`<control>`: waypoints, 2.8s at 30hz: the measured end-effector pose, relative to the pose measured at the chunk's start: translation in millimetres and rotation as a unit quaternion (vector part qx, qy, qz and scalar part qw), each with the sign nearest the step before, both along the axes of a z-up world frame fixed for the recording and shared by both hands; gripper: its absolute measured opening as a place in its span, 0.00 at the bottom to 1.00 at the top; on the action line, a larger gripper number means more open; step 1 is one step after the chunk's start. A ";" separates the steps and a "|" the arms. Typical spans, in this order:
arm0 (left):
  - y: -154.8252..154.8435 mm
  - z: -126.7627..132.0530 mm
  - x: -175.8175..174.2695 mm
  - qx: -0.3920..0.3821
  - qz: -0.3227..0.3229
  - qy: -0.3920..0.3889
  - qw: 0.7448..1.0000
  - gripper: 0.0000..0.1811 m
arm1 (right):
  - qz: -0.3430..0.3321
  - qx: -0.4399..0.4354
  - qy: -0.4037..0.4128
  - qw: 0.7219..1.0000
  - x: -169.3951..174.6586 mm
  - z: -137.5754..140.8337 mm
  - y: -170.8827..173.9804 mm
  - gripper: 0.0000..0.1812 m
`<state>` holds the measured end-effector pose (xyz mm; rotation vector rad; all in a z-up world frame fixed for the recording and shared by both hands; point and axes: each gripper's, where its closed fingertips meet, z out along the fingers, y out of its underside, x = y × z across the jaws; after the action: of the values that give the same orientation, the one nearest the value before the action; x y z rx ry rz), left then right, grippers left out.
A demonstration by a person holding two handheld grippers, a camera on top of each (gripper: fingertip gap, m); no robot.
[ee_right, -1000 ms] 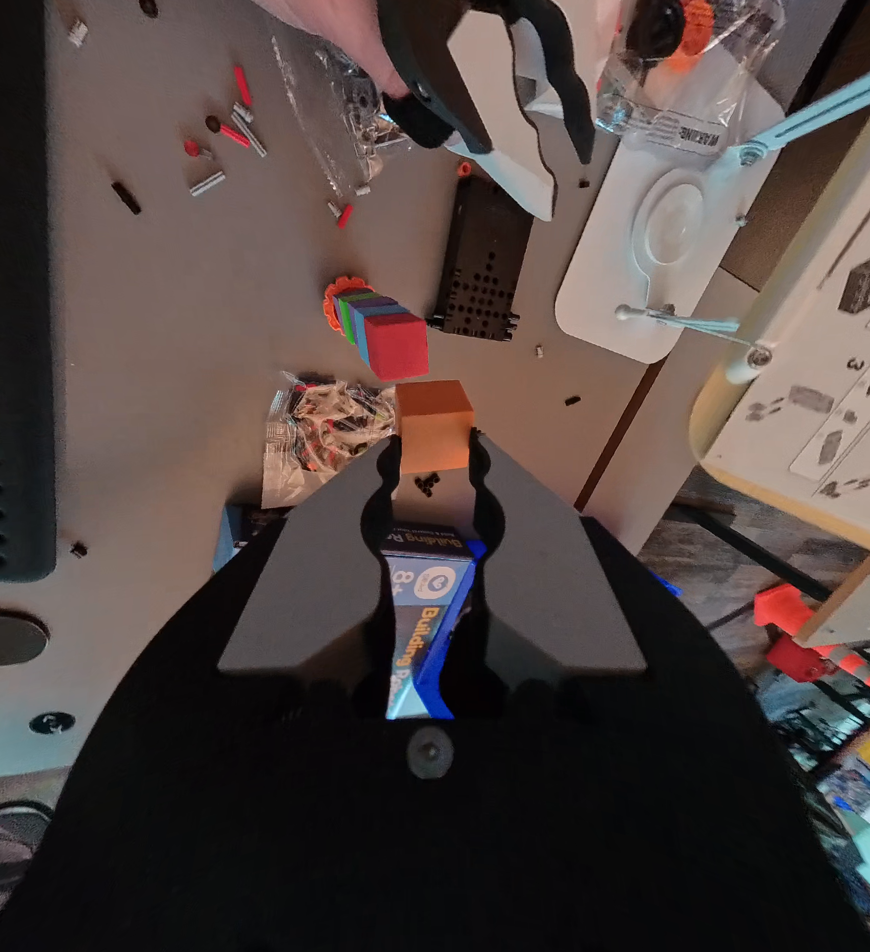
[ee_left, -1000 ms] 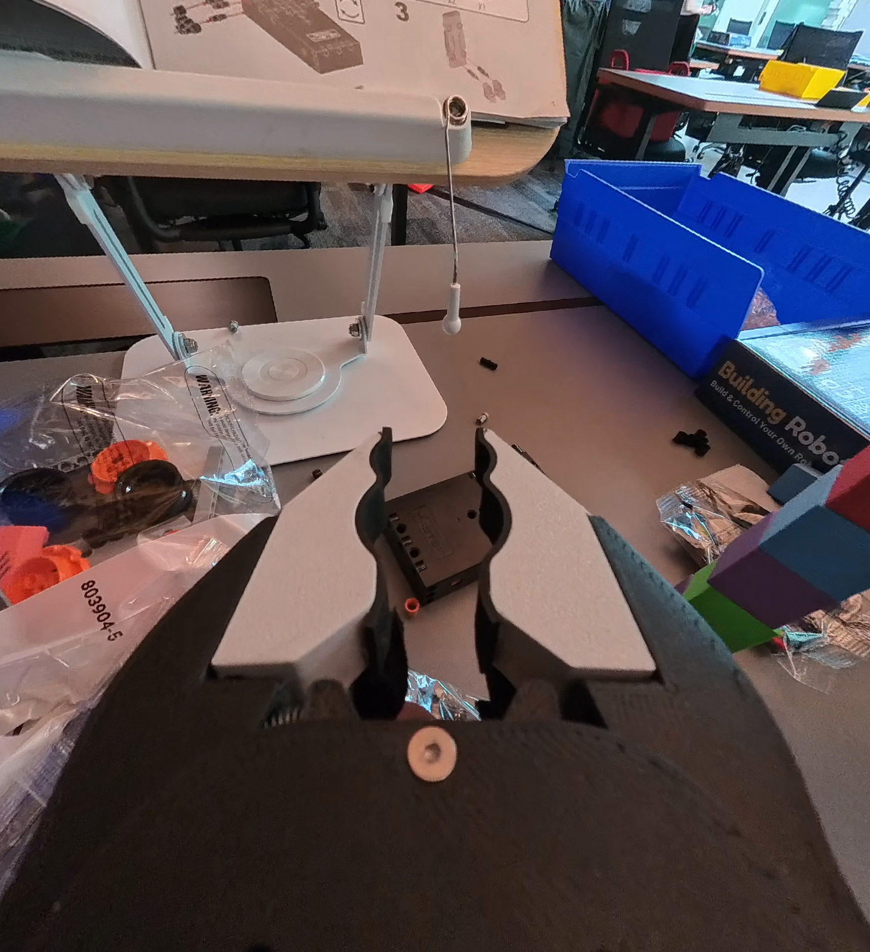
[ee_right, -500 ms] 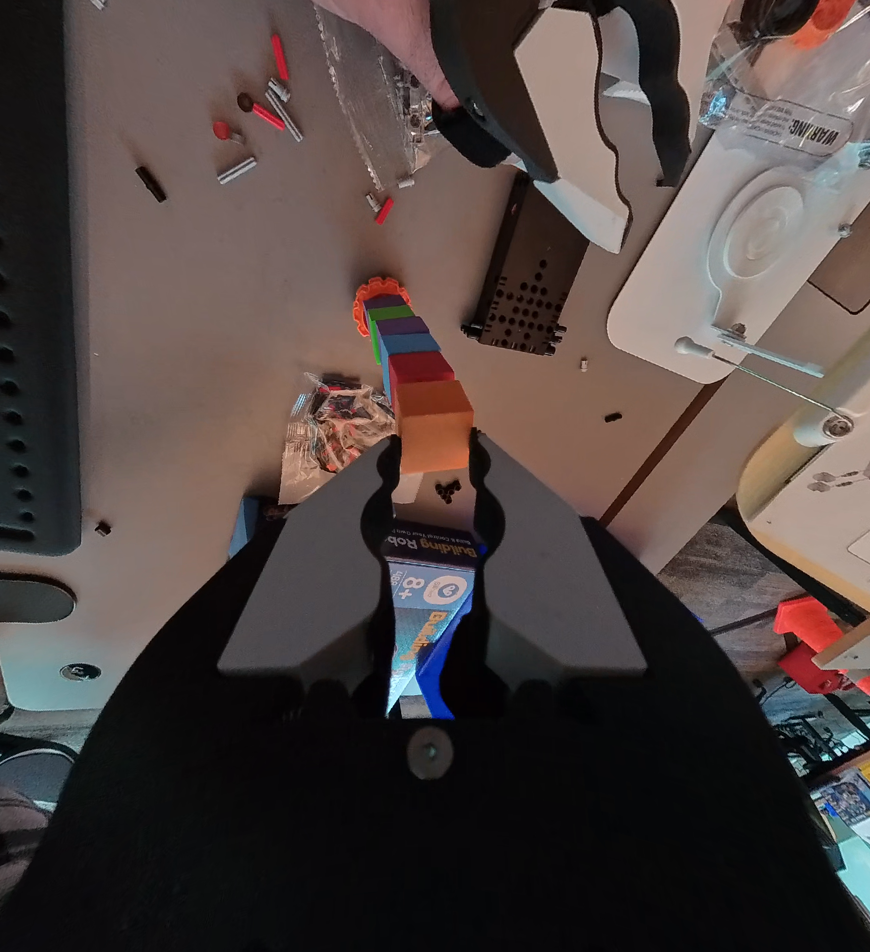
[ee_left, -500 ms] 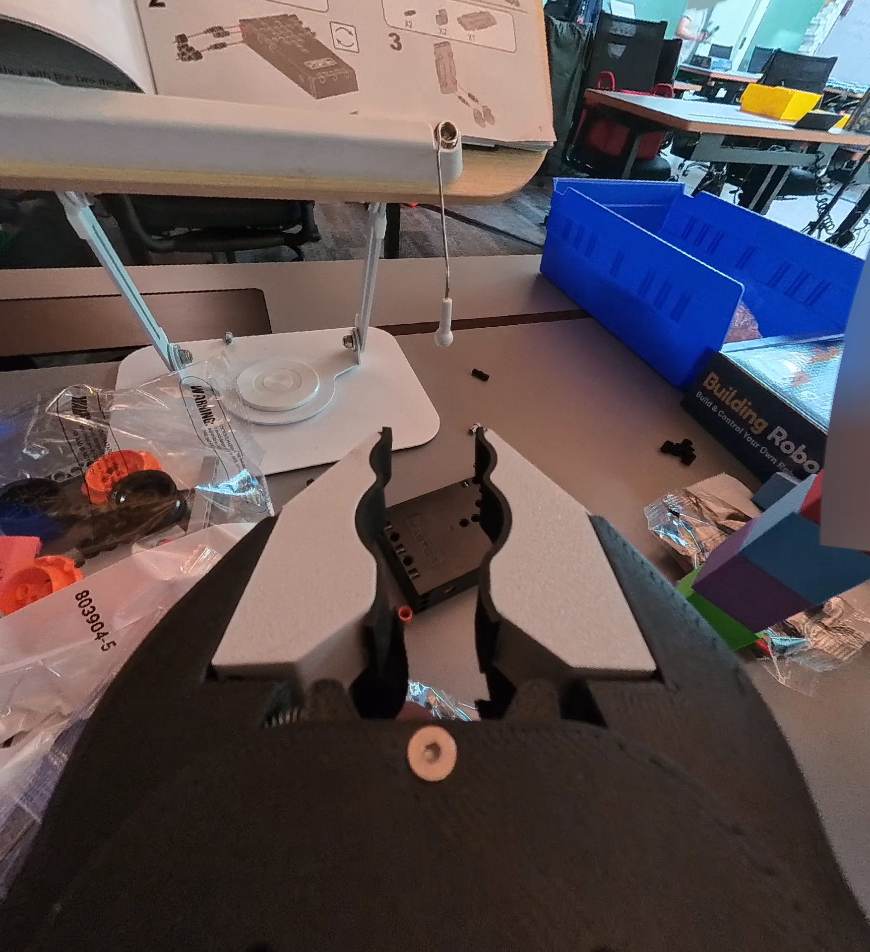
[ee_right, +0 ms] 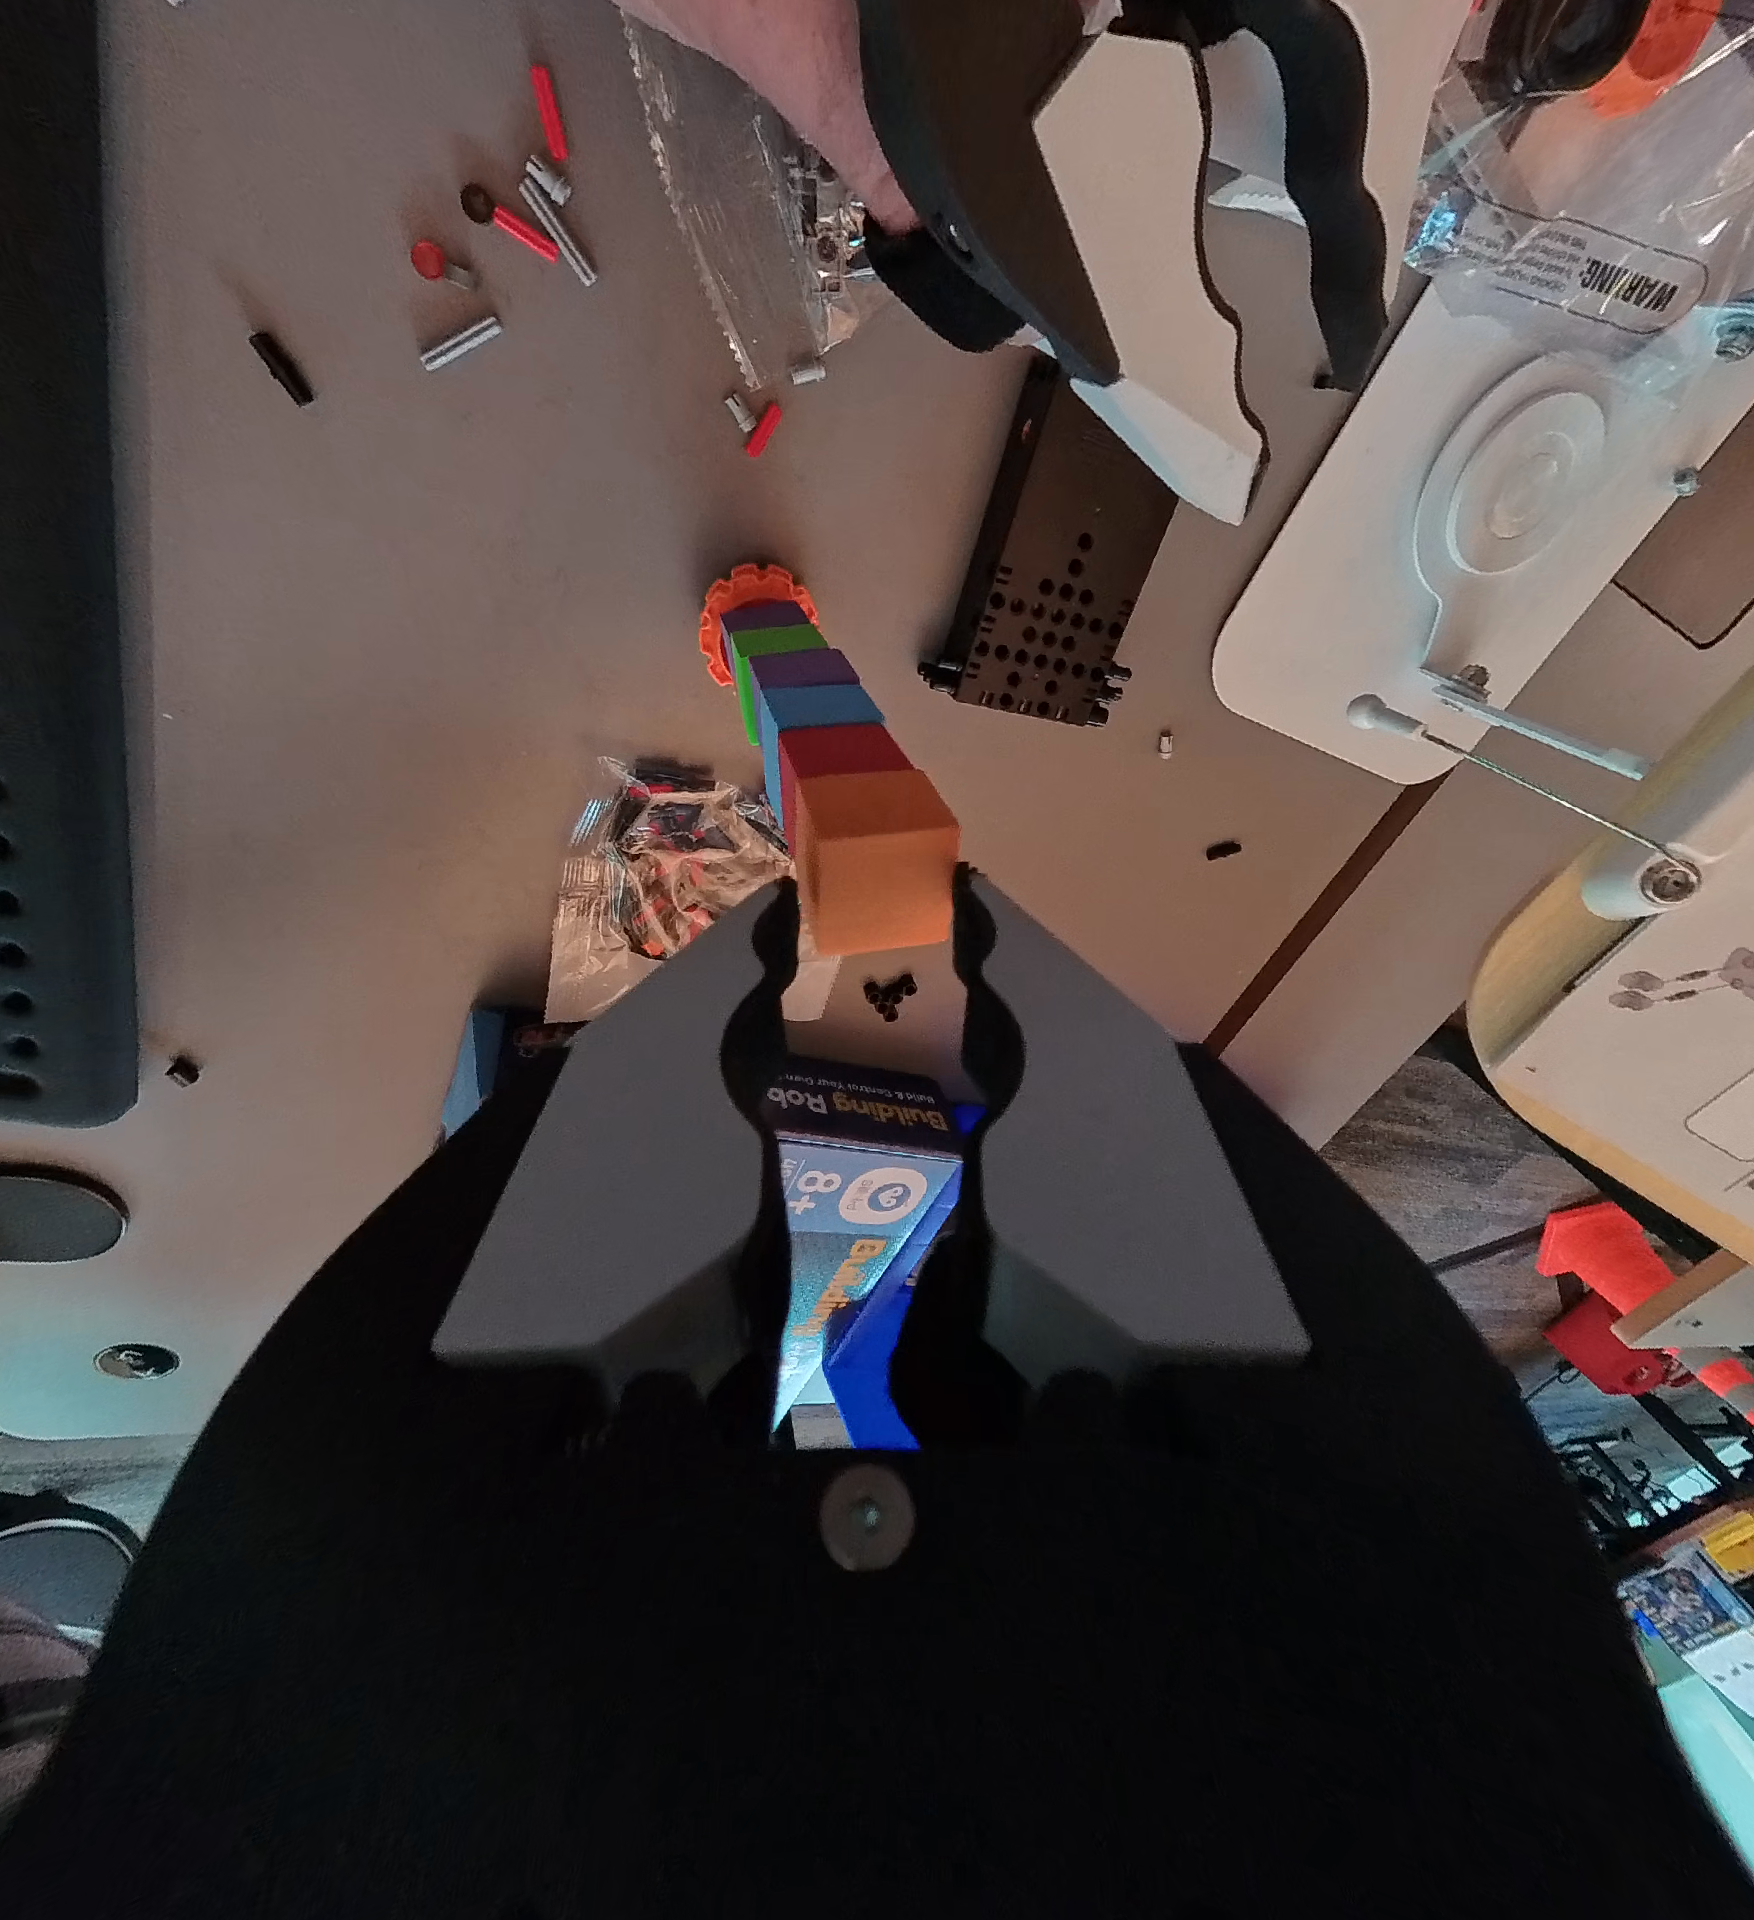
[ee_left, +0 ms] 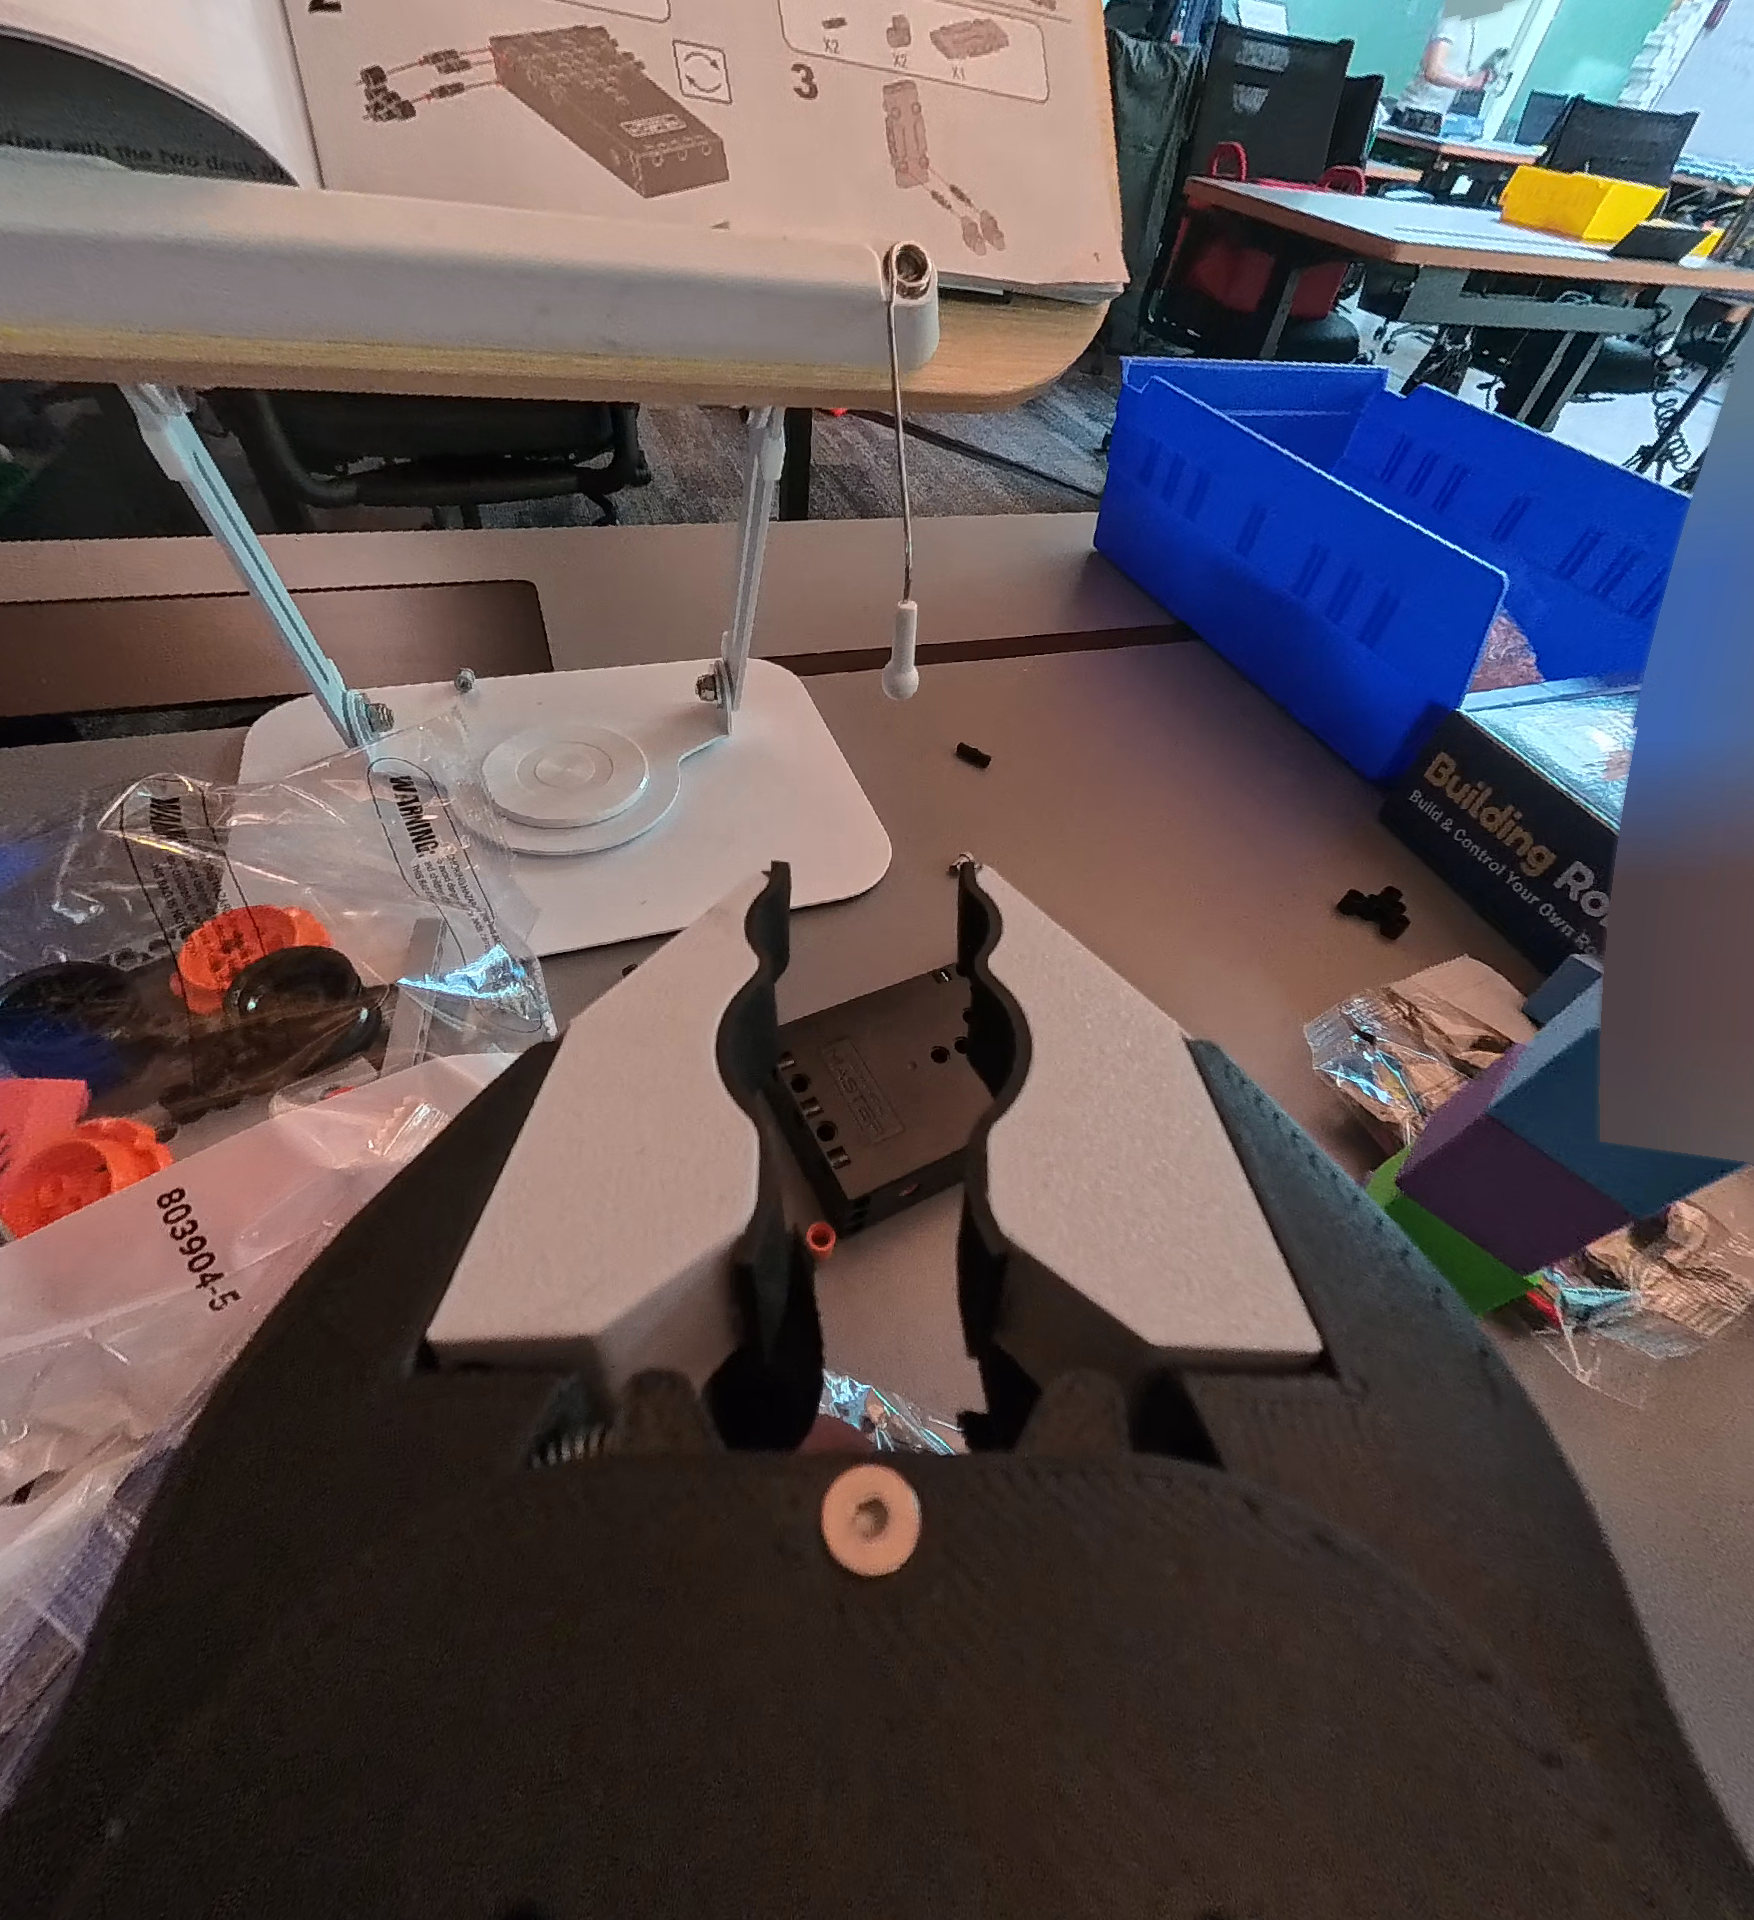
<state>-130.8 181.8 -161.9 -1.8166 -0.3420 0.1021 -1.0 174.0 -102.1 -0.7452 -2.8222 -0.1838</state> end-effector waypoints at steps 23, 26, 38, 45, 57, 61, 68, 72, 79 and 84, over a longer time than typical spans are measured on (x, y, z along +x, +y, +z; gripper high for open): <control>-2.3 -0.7 -5.0 0.003 0.010 -0.003 1.000 0.17 | -0.124 -0.038 0.083 0.988 63.0 6.0 85.3 0.23; -2.1 -4.9 -6.8 -0.003 0.014 -0.003 1.000 0.17 | -0.149 -0.030 0.037 0.988 78.9 -39.9 107.9 0.23; -1.7 -7.1 -9.1 -0.006 0.017 -0.004 1.000 0.17 | -0.193 -0.016 -0.081 0.978 100.0 -155.8 146.9 0.20; -1.0 -6.6 -8.4 -0.006 0.015 -0.002 1.000 0.17 | -0.205 -0.031 -0.065 0.976 96.5 -144.2 147.8 0.14; -4.5 -2.2 -9.5 0.005 0.020 -0.005 1.000 0.17 | -0.098 -0.282 0.217 0.929 34.1 23.6 47.7 0.14; -4.9 -2.9 -10.0 0.006 0.020 -0.009 1.000 0.17 | -0.074 -0.368 0.288 0.881 17.1 57.7 18.9 0.14; -4.2 -2.7 -9.4 0.007 0.019 -0.009 1.000 0.17 | -0.070 -0.506 0.321 0.797 3.1 58.9 -4.6 0.14; -4.1 -3.1 -9.6 0.007 0.019 -0.010 1.000 0.17 | -0.066 -0.523 0.314 0.790 -0.8 45.9 -3.2 0.14; -3.6 -3.6 -9.5 0.006 0.018 -0.010 1.000 0.16 | -0.027 -0.519 0.282 0.806 0.1 36.2 -7.6 0.14; -3.2 -3.9 -9.2 0.005 0.018 -0.009 1.000 0.16 | -0.014 -0.525 0.261 0.810 -0.1 33.0 -8.9 0.14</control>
<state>-139.9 178.7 -165.8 -1.8038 -0.3873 0.1082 -1.0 165.0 -69.1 -0.8151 -2.1699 1.4449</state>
